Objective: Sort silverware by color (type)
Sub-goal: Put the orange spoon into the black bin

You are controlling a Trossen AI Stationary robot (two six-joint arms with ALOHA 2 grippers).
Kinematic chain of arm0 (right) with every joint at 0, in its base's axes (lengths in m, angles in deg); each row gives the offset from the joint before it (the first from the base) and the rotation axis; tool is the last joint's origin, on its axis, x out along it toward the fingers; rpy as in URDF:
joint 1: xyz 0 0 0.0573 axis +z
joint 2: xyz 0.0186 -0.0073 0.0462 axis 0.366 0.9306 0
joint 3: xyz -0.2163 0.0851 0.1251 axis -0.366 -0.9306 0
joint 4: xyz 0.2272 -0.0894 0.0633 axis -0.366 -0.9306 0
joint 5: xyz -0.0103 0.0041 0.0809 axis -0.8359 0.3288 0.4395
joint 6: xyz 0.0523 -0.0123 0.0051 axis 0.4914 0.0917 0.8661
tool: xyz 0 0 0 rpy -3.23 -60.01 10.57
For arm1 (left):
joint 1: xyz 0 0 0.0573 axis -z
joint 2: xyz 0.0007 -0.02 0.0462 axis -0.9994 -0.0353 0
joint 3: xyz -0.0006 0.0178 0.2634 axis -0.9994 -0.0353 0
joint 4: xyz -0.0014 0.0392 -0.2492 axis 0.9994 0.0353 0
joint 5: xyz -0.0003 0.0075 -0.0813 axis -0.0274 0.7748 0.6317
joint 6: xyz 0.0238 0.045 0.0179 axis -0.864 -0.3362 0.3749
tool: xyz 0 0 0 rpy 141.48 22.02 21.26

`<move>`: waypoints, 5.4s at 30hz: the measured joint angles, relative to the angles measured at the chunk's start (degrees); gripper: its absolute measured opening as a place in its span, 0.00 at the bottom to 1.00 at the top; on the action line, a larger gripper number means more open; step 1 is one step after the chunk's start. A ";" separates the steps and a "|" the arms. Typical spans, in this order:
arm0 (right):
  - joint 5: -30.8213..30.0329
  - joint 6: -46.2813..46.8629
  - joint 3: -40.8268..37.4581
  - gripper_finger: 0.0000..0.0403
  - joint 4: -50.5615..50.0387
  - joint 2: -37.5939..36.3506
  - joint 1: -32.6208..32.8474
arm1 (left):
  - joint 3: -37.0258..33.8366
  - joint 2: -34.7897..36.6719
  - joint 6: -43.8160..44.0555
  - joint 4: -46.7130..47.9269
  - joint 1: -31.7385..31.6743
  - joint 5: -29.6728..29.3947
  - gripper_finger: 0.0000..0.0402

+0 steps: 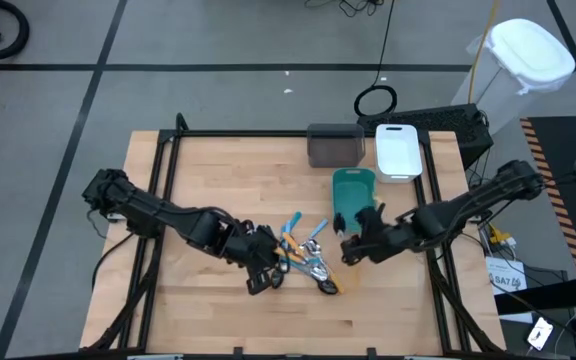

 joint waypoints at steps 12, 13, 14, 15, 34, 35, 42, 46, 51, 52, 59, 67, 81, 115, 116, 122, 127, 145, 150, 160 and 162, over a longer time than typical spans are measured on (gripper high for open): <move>0.12 -21.68 0.00 0.08 -1.81 -7.04 -5.66 | -0.02 0.00 8.00 -7.40 -4.48 0.02 0.00; 0.17 -23.47 0.02 0.08 -1.79 -7.47 -6.10 | -0.02 0.00 8.94 -8.49 -4.63 0.02 0.00; 0.22 -25.13 0.02 0.08 -1.81 -7.80 -6.51 | -0.02 0.00 9.79 -9.45 -4.79 0.02 0.00; 0.23 -26.68 0.00 0.08 -1.80 -8.20 -6.97 | -0.02 0.00 10.63 -10.11 -4.96 0.02 0.00; -2.57 -40.76 0.04 0.08 -2.76 -14.33 -17.41 | -0.02 0.00 17.39 -10.56 -6.70 -6.40 0.00; -2.81 -41.28 0.04 0.08 -2.72 -14.33 -18.02 | -0.02 0.00 17.44 -10.54 -6.73 -6.40 0.00; -5.29 -42.91 0.04 0.08 -2.67 -14.19 -22.57 | -0.02 0.00 13.48 -9.84 -7.25 -7.45 0.00; -5.92 -43.00 0.04 0.08 -2.65 -14.13 -25.09 | -0.02 0.00 9.07 -8.12 -8.60 -8.13 0.00; -5.88 -39.34 0.04 0.08 -2.46 -14.16 -26.99 | -0.02 0.00 3.82 -6.00 -10.92 -8.11 0.00; -5.84 -38.24 0.04 0.08 -2.11 -14.16 -27.25 | -0.02 0.00 2.56 -5.92 -11.42 -7.65 0.00; -5.92 -34.96 0.04 0.08 2.71 -14.16 -28.68 | -0.02 0.00 -7.13 -5.88 -14.20 -2.00 0.00; -6.50 -32.34 0.04 0.08 6.54 -14.16 -30.83 | -0.02 0.00 -7.66 -5.88 -15.06 -1.71 0.00; -7.43 -33.56 0.04 0.08 11.31 -14.16 -33.15 | 0.00 0.00 -7.97 0.52 -14.75 -1.73 0.00; -7.23 -54.62 0.04 0.08 10.96 -14.27 -50.37 | 0.00 0.00 -13.32 0.92 -20.14 -2.99 0.00; -7.22 -55.69 0.04 0.08 11.40 -14.27 -50.81 | 0.00 0.00 -13.36 0.92 -20.44 -3.36 0.00; -7.05 -62.41 0.04 0.08 17.42 -14.24 -52.54 | 0.00 0.00 -13.98 0.92 -21.74 -3.82 0.00; -7.05 -65.26 0.75 0.08 21.57 -14.19 -52.88 | 0.00 0.00 -13.98 0.92 -21.81 -3.82 0.00; -7.43 -70.58 23.26 0.08 0.65 -3.41 -58.93 | 0.02 0.00 -13.96 0.94 -21.53 -3.80 0.00; -7.43 -66.44 23.26 0.08 -4.10 -0.64 -62.83 | 0.02 0.00 -13.96 0.92 -21.54 -3.91 0.00; -6.14 -63.84 23.23 0.08 -13.34 5.62 -68.06 | 0.02 0.00 -13.89 0.90 -21.66 -4.90 0.00; -4.63 -63.77 23.23 0.08 -13.46 6.42 -69.01 | 0.02 0.00 -13.79 0.84 -21.66 -4.90 0.00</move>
